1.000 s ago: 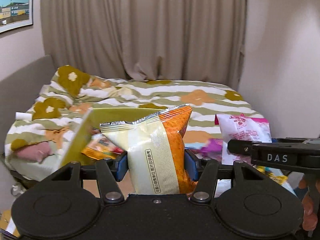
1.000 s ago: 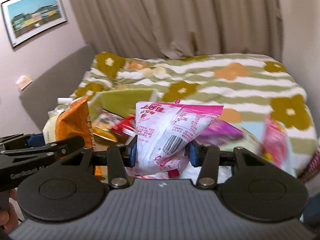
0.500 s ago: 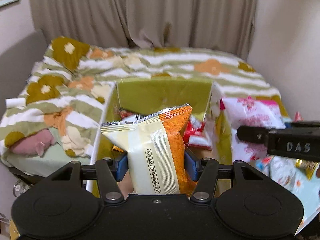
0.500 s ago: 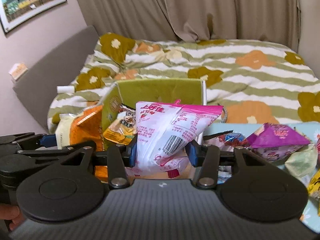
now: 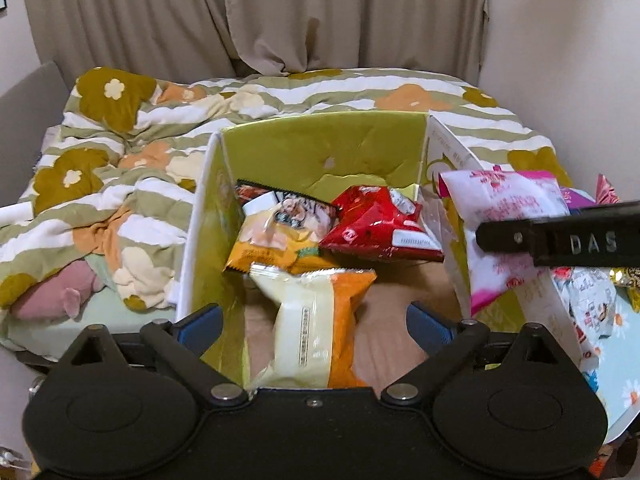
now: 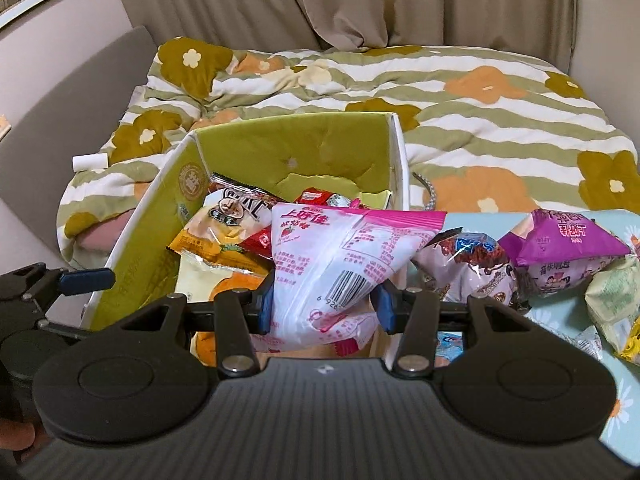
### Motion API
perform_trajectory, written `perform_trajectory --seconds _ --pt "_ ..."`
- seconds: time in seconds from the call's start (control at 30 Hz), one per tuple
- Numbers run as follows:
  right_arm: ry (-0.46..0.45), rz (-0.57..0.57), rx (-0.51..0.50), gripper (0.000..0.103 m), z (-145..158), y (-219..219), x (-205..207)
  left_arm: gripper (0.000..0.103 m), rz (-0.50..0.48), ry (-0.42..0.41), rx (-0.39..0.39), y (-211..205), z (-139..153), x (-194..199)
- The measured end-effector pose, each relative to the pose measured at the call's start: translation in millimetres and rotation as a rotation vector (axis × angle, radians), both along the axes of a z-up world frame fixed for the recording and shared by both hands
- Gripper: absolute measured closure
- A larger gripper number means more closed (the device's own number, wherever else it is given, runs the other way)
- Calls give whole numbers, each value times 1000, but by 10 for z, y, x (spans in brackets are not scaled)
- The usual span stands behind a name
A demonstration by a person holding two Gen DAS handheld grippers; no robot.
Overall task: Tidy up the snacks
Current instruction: 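Carry both bags into the yellow-green box and release them, then move both tools back over the remaining snack bags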
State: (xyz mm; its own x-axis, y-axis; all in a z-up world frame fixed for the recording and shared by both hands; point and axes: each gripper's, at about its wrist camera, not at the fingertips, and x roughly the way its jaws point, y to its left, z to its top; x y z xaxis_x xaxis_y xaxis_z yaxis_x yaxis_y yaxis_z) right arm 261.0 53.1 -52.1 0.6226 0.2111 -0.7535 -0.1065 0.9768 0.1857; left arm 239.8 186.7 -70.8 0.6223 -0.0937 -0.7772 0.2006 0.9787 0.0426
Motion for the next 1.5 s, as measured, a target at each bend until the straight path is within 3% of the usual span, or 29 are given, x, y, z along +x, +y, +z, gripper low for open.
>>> perform_trajectory --seconds 0.27,0.6,0.63,0.67,0.7,0.73,1.03,1.5 --pt "11 82 28 40 -29 125 59 3 80 -9 -7 58 64 -226" --pt "90 152 28 37 -287 234 297 3 153 -9 -5 114 55 -294" --pt "88 155 28 31 -303 237 299 3 159 -6 -5 116 43 -297" --pt "83 157 31 14 -312 233 298 3 163 -3 -3 110 33 -302" --pt "77 157 35 3 -312 224 290 3 166 0 -3 107 23 -307" --pt "67 156 41 0 -302 211 276 3 168 2 -4 109 17 -314" --pt "8 164 39 0 -171 122 46 3 172 -21 -18 77 99 -369" --pt "-126 79 54 0 425 -143 -359 3 86 -107 -25 -78 497 -534"
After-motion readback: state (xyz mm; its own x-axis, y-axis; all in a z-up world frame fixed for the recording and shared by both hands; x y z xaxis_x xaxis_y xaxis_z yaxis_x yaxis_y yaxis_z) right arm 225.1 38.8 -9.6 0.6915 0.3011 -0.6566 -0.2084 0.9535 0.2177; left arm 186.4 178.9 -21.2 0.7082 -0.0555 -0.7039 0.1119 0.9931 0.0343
